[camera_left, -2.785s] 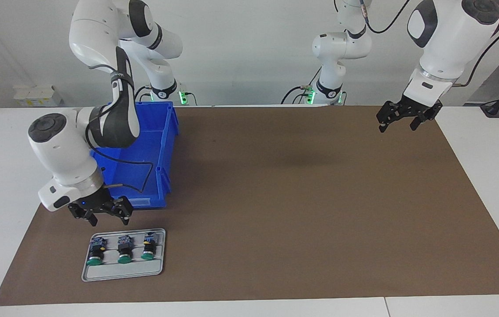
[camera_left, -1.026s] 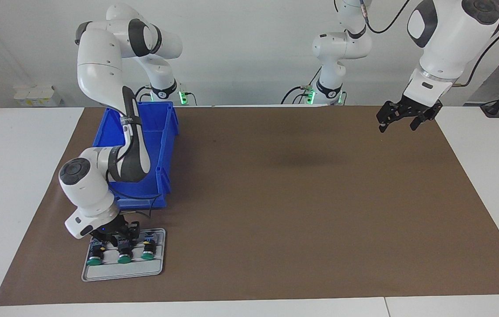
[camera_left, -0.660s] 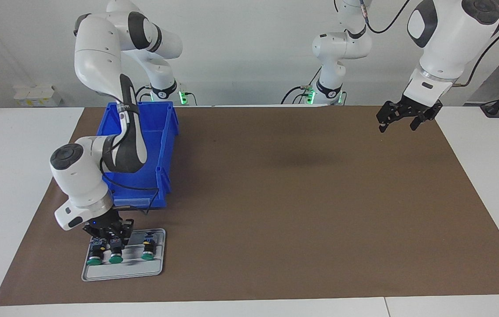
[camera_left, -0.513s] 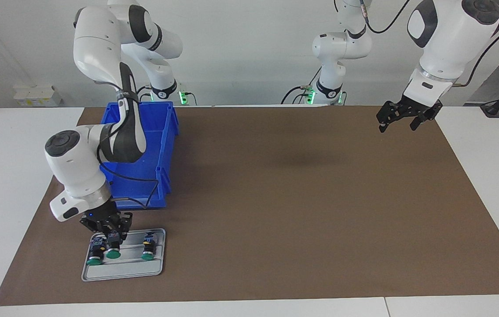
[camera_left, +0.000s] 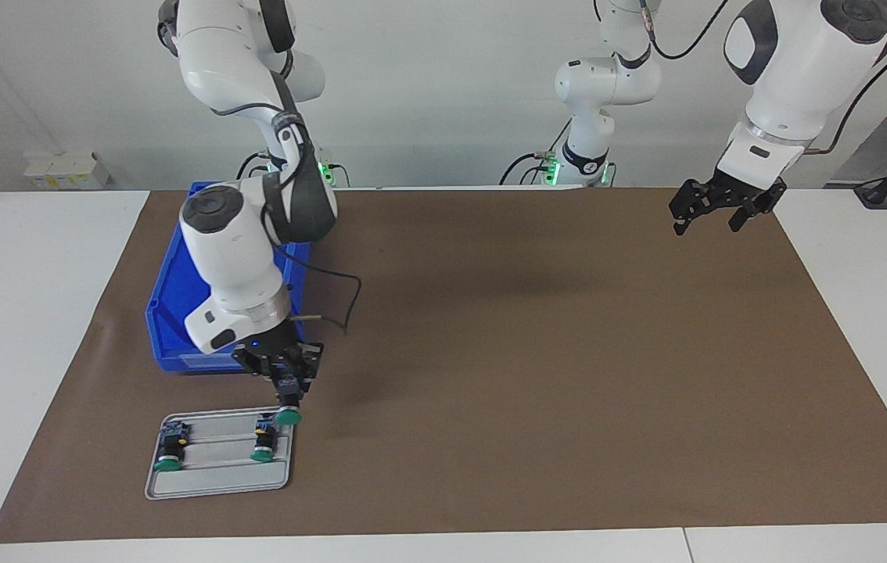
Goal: Place and press button with both arms
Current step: 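Carry the button with the right gripper to mid-table and release it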
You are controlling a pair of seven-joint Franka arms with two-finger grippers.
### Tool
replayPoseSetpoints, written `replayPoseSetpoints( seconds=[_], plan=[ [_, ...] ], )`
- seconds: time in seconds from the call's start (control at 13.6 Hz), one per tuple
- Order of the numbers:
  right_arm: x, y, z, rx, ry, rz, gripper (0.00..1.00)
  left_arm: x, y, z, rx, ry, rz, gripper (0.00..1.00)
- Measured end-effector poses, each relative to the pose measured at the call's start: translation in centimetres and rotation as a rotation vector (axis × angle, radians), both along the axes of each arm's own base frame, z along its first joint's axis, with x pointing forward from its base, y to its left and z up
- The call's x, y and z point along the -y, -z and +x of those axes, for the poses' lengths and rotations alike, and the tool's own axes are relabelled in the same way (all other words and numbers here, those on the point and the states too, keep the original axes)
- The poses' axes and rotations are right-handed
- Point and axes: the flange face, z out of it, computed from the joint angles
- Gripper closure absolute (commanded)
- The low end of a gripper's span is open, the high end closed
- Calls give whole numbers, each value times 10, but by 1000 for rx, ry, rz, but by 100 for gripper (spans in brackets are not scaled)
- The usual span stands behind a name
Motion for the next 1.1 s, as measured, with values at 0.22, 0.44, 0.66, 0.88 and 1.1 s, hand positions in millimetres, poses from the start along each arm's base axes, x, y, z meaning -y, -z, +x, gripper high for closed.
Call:
replayPoseSetpoints(
  seconds=[0.22,0.44,0.66,0.88,1.1],
  plan=[
    [-81,-2,-24,-5,75,34,100,0,0,0,0,0,0,0],
    [-162,-5,-60,-20,290,99,100,0,0,0,0,0,0,0],
    [-207,-4,-85,-45,594,165,100,0,0,0,0,0,0,0],
    [-258,16,-115,-8,867,168,100,0,0,0,0,0,0,0],
    [-308,45,-132,-10,1091,186,100,0,0,0,0,0,0,0]
  ],
)
